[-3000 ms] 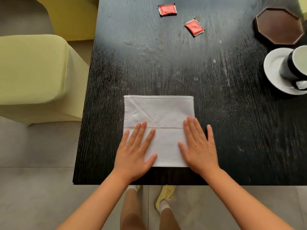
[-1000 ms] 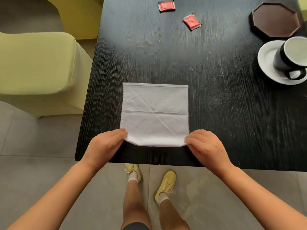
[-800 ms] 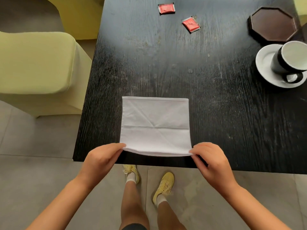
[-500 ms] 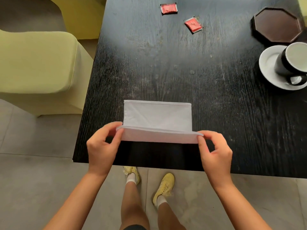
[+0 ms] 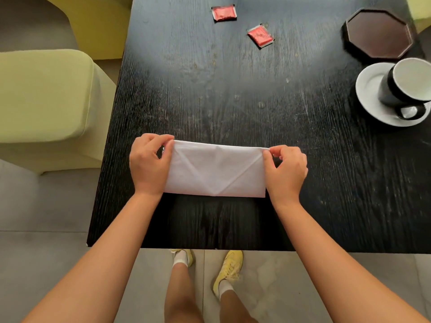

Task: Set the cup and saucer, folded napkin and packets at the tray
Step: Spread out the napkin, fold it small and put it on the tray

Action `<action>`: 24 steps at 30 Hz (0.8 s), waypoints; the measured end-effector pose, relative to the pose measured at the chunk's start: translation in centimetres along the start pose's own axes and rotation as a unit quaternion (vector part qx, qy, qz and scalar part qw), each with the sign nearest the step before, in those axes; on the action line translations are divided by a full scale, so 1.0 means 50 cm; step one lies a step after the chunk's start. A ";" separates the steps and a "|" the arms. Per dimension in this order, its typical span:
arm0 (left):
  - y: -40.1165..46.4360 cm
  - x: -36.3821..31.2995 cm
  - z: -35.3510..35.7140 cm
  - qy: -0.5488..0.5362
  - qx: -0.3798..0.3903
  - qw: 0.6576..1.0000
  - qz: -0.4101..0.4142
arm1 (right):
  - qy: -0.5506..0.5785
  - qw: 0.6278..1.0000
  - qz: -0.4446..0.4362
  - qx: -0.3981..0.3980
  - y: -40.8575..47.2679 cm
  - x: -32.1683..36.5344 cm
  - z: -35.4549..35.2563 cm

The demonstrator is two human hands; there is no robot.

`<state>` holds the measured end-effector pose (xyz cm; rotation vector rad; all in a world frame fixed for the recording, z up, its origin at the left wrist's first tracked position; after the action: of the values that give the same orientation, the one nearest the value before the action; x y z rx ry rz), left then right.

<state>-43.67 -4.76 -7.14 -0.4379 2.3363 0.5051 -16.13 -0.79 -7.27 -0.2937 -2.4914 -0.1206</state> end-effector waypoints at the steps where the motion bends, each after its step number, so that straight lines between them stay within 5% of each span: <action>1: 0.005 0.001 0.010 0.004 0.012 1.000 -0.001 | -0.014 1.000 0.008 0.011 0.005 -0.003 0.008; 5: 0.002 -0.003 0.026 -0.004 0.021 0.999 -0.038 | -0.053 0.998 -0.032 0.016 -0.012 0.006 0.015; 7: -0.020 -0.030 0.027 0.042 0.021 0.999 0.012 | -0.097 0.989 -0.111 0.016 -0.045 0.028 0.020; 11: -0.093 -0.083 0.100 0.157 0.191 0.953 0.174 | -0.210 0.942 -0.238 0.107 -0.113 0.073 0.090; 14: -0.120 -0.061 0.147 0.203 0.285 0.922 0.166 | -0.231 0.922 -0.256 0.174 -0.128 0.081 0.145; 24: -0.113 -0.017 0.142 0.239 0.295 0.905 0.191 | -0.277 0.895 -0.280 0.209 -0.100 0.044 0.156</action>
<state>-36.58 -6.19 -12.71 0.2222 2.9008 -0.1869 -23.52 -4.04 -12.34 0.6704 -2.9995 0.3089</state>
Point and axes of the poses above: each hand's wrist, its own y-axis towards the middle knuckle, its own z-axis out of the palm, x = y × z, the point moved 6 cm from there along y, towards the middle knuckle, and after that the axes turned 4 degrees about -y, right-handed, at the moved point
